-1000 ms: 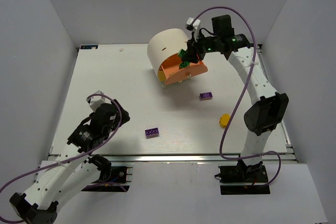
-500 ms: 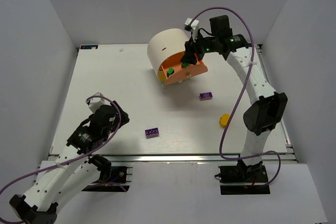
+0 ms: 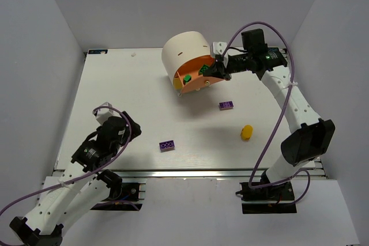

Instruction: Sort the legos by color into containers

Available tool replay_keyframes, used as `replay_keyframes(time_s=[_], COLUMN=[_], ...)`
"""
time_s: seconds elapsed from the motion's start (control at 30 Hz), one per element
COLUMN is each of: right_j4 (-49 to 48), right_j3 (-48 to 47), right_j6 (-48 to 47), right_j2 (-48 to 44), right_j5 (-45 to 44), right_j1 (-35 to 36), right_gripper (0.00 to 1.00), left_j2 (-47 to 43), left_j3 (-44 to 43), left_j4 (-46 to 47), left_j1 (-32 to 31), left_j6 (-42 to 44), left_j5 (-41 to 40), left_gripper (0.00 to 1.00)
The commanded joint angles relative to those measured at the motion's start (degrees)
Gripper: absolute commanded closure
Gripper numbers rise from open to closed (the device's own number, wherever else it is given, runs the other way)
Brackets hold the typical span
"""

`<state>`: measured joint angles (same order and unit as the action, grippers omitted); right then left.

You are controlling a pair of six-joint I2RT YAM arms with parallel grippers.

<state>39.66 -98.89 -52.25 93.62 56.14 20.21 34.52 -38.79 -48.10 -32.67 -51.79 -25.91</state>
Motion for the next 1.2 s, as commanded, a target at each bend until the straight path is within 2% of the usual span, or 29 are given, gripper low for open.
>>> replay_keyframes(time_s=[0.0, 0.13, 0.27, 0.43, 0.63, 1.17], right_j4=[11.83, 9.40, -1.39, -8.54, -13.64, -18.30], right_j3=[-0.60, 3.34, 8.27, 9.33, 8.46, 0.19], right_j6=[-17.87, -17.28, -11.05, -5.15, -1.28, 5.58], right_j2=[0.94, 0.51, 0.24, 1.82, 3.84, 12.11], right_j5=[0.21, -6.98, -14.11, -20.62, -23.88, -28.72], right_j1=[0.18, 0.80, 1.68, 2.47, 3.26, 4.67], right_gripper=[1.00, 1.00, 1.00, 1.00, 1.00, 1.00], left_j2=[-0.86, -1.39, -1.56, -0.86, -0.25, 1.16], left_j3=[0.47, 0.99, 1.34, 1.17, 1.34, 1.52], left_j4=[-0.86, -1.03, -0.77, -0.33, 0.28, 1.87], left_j1=[0.32, 0.32, 0.32, 0.32, 0.32, 0.32], left_j6=[-0.68, -1.03, -1.38, -1.21, -1.21, -0.86], left_j5=[0.07, 0.07, 0.34, 0.42, 0.60, 1.30], left_gripper=[0.14, 0.14, 0.14, 0.14, 0.13, 0.13])
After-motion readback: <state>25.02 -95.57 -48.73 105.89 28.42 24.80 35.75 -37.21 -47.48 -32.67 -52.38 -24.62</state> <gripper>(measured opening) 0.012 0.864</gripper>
